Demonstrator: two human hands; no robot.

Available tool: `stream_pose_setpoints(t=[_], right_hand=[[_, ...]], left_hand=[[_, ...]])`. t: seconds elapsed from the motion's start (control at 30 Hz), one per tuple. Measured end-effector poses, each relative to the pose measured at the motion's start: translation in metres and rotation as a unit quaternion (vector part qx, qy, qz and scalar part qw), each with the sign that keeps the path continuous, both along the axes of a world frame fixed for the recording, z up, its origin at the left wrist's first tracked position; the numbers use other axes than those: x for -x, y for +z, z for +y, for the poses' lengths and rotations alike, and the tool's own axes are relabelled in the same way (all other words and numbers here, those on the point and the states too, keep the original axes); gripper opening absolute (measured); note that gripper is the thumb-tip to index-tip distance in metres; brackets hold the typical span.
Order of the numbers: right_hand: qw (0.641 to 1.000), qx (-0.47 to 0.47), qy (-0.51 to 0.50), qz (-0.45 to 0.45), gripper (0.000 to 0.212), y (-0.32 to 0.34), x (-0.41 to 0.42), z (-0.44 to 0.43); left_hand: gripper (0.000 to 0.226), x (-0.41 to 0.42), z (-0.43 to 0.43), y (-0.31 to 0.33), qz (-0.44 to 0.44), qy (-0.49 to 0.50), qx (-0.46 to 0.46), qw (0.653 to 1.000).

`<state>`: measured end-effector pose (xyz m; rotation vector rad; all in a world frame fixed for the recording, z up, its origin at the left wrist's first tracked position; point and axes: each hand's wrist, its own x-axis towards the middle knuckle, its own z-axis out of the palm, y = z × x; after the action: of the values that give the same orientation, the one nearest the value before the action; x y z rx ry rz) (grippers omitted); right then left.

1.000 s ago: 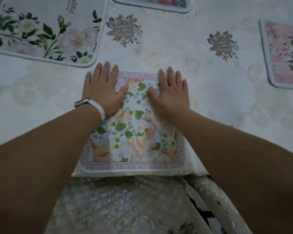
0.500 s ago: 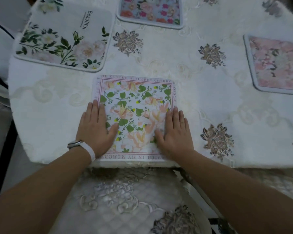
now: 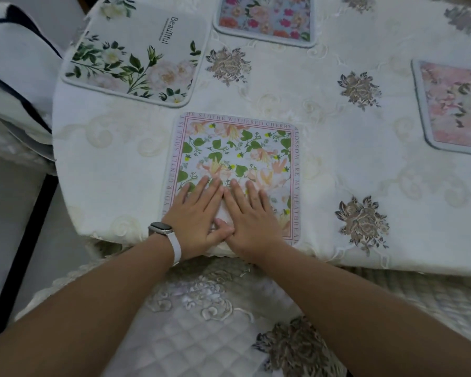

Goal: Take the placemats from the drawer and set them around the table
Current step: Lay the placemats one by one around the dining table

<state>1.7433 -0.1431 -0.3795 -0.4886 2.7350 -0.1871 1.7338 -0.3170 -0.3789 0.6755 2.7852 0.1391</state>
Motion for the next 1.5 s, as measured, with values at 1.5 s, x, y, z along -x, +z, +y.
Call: stream_pose_setpoints(t=[1.5], right_hand=[[0.992,0.084,-0.084,0.047,0.056,0.151,-0.021,0.340]], left_hand=[[0.061,-0.039,0.233,0.149,0.099,0.023,-0.065,0.993]])
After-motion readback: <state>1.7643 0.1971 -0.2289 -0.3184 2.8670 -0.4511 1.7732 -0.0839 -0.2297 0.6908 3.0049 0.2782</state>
